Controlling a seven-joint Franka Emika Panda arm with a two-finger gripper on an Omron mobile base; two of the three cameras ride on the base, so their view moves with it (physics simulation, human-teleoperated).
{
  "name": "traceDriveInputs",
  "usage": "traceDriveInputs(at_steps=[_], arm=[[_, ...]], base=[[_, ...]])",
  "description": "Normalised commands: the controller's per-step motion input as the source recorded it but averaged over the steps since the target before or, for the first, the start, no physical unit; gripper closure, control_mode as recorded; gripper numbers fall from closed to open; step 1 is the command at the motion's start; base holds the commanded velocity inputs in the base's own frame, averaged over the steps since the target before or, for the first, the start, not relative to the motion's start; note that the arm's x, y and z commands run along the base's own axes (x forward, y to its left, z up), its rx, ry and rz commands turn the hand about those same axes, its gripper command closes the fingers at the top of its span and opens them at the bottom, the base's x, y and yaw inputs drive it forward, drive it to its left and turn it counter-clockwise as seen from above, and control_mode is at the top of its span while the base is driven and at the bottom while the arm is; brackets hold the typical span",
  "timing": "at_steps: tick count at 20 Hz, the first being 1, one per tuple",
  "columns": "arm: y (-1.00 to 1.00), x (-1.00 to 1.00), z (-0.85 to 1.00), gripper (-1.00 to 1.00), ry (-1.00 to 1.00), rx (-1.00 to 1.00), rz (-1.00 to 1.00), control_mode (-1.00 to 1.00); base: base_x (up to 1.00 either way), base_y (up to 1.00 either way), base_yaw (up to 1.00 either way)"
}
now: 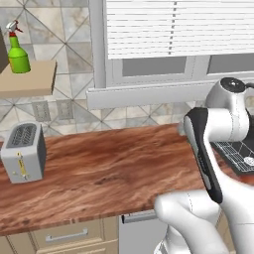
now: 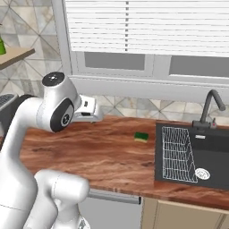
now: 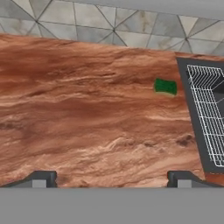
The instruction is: Locate and retrieve the sponge and spray from the cabinet. Place them next to the sink.
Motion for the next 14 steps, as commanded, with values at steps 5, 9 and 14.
traceDriveInputs(at_steps=[5, 9, 14], arm=[[0.00, 0.00, 0.00, -1.00, 0.00, 0.00, 0.00, 1.00], [0.00, 0.00, 0.00, -1.00, 0.00, 0.00, 0.00, 1.00], [0.00, 0.00, 0.00, -1.00, 0.00, 0.00, 0.00, 1.00]], base=[[-0.62, 0.25, -0.09], [-0.36, 0.62, -0.01], [-0.02, 0.76, 0.00]])
